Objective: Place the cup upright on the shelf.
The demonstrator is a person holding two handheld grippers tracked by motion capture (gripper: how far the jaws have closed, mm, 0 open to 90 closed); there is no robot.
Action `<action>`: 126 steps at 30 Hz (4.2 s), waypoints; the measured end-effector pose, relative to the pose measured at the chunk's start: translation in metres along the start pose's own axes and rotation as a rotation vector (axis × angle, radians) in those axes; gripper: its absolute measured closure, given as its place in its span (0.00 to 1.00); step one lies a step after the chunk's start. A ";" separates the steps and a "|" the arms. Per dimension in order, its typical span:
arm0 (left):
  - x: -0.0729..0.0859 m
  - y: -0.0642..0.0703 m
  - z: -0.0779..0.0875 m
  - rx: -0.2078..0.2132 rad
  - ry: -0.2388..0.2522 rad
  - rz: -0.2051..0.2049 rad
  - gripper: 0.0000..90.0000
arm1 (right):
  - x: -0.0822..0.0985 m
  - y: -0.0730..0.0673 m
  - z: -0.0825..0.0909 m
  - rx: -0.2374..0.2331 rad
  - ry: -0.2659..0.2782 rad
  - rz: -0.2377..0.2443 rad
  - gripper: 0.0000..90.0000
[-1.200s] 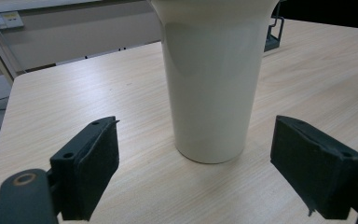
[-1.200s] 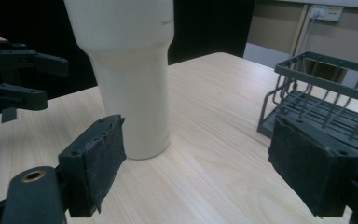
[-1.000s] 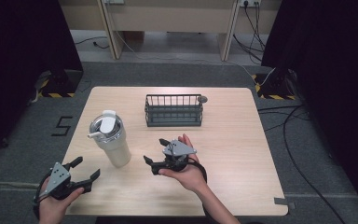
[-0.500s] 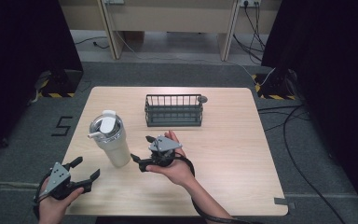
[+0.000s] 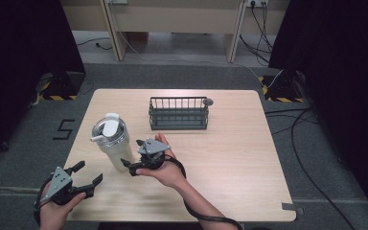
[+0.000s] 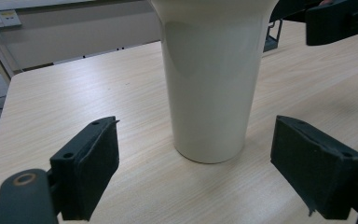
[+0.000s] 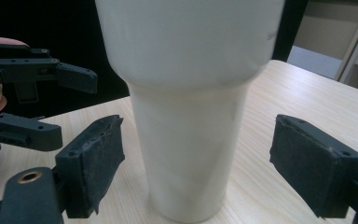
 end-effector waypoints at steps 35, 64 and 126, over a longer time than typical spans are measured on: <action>0.002 -0.001 -0.001 0.008 -0.009 0.008 0.16 | -0.002 -0.015 -0.058 -0.023 0.066 0.026 0.09; 0.003 -0.002 -0.001 0.015 -0.007 0.020 0.16 | -0.003 -0.013 -0.058 0.017 0.106 0.006 0.12; 0.002 -0.001 -0.001 0.008 0.000 0.019 0.16 | -0.042 0.071 0.012 0.230 0.165 -0.073 0.12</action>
Point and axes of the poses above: each handheld gripper's, and its own axes: z roughly backward along the jaws, x roughly out of its underside, y roughly to its right, the point moved 3 cm from there along -z, roughly forward along the jaws, and after that the axes turned 15 degrees about x, right-handed, at the moved point
